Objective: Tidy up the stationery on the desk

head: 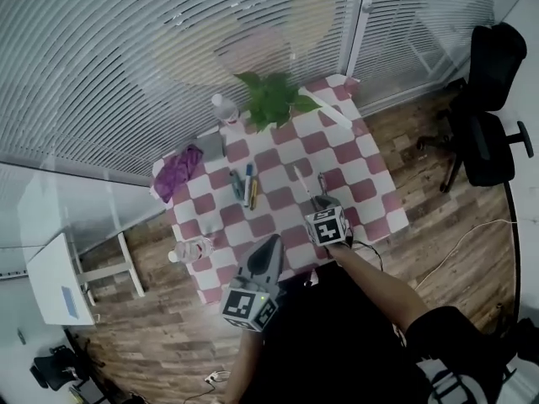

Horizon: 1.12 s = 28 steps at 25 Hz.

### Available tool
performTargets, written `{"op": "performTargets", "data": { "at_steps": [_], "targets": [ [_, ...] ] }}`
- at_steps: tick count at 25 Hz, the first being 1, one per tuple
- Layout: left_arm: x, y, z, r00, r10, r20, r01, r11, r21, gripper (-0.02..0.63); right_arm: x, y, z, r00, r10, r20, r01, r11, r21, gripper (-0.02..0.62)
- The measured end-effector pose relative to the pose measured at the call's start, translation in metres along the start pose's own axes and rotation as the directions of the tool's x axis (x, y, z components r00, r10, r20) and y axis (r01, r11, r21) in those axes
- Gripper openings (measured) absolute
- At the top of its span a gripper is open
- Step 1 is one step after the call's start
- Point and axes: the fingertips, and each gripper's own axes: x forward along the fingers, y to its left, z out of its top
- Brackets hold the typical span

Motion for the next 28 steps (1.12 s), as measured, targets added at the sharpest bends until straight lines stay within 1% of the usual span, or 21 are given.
{"op": "performTargets", "data": {
  "at_steps": [5, 9, 12, 16, 20, 25, 28],
  "targets": [
    [-0.011, 0.007, 0.001, 0.998, -0.054, -0.012, 0.054, 0.998, 0.017, 0.032, 0.0, -0.007, -0.025, 0.996, -0.065, -0.058, 0.067, 0.997, 0.041, 0.071],
    [-0.028, 0.017, -0.003, 0.997, -0.073, -0.025, 0.074, 0.997, 0.021, 0.032, 0.002, -0.009, -0.039, 0.988, -0.123, -0.096, 0.13, 0.99, 0.062, 0.071],
    [-0.037, 0.025, -0.008, 0.996, -0.084, -0.023, 0.084, 0.996, 0.011, 0.032, 0.007, -0.01, -0.045, 0.981, -0.148, -0.122, 0.16, 0.983, 0.091, 0.071],
    [-0.047, 0.038, -0.016, 0.995, -0.097, -0.031, 0.097, 0.995, 0.013, 0.032, 0.013, -0.011, -0.047, 0.974, -0.192, -0.123, 0.207, 0.971, 0.118, 0.071],
    [-0.056, 0.046, -0.024, 0.993, -0.113, -0.04, 0.113, 0.994, 0.003, 0.032, 0.016, -0.013, -0.047, 0.968, -0.22, -0.121, 0.234, 0.964, 0.125, 0.072],
    [-0.068, 0.052, -0.031, 0.99, -0.129, -0.052, 0.13, 0.992, 0.007, 0.032, 0.018, -0.011, -0.048, 0.957, -0.266, -0.12, 0.277, 0.957, 0.087, 0.075],
    [-0.075, 0.056, -0.033, 0.99, -0.134, -0.047, 0.134, 0.991, 0.003, 0.032, 0.016, -0.011, -0.049, 0.953, -0.278, -0.116, 0.289, 0.953, 0.09, 0.089]
  ]
}}
